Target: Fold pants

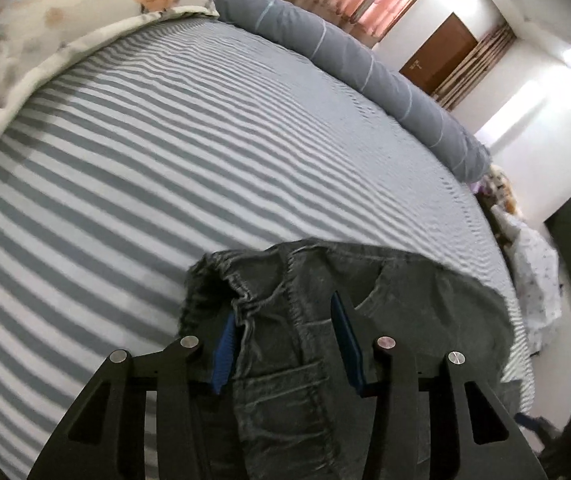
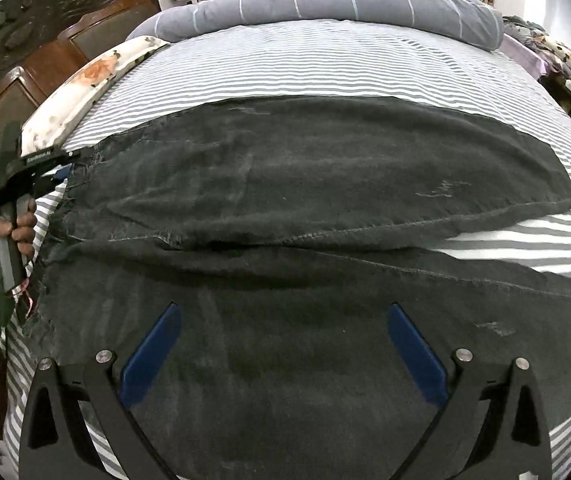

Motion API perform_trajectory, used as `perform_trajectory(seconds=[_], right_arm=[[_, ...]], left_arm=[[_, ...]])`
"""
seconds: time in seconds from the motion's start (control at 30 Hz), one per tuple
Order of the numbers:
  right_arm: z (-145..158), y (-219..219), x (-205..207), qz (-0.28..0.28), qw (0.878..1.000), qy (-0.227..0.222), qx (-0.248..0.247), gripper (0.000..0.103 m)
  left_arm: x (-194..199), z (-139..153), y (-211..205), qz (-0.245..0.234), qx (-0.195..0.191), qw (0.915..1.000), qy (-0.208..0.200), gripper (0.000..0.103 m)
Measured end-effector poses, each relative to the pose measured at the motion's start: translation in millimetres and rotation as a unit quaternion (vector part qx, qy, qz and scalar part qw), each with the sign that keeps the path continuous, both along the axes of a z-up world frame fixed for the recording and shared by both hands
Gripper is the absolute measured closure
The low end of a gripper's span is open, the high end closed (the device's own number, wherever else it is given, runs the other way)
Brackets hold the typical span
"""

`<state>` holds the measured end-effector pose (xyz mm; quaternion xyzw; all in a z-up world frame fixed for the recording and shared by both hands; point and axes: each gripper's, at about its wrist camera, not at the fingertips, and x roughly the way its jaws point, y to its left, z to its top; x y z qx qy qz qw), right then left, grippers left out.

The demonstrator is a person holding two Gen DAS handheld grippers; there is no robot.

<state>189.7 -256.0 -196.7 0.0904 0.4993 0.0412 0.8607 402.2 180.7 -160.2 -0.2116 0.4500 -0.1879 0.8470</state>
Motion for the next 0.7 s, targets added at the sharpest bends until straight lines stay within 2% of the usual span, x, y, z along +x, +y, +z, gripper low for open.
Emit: perform_trajectory(seconds=[0.07,0.2,0.4,0.43,0.53,0.7], right_arm=[[0,0,4,0.0,1.0,-0.002,0.002,0.001],[3,2,11,0.008,1.0,-0.016,-0.004,0.001],[2,1,26,0.022,0.999,-0.018,-0.016,0.001],[3,0,30,0.026,0.999,-0.019,-0.019,0.001],[5,-5,45,0.044,0.999,-0.023,-0.023,0.001],[17,-10,81,0.092,0.994,-0.04,-0.049,0.001]], left_arm=[[-2,1,-2,-0.01,-0.03,0.9995,-0.003,0.058],[-2,-2,-9,-0.023,0.001,0.9997,-0.012,0.058],[20,-6,-2,0.017,-0.029,0.9992,0.021,0.066],[21,-6,-2,0.024,-0.027,0.999,0.026,0.071],[15,-3,-2,0.037,0.003,0.9992,0.015,0.098],[-3,14,3,0.048,-0.017,0.9982,-0.03,0.098]])
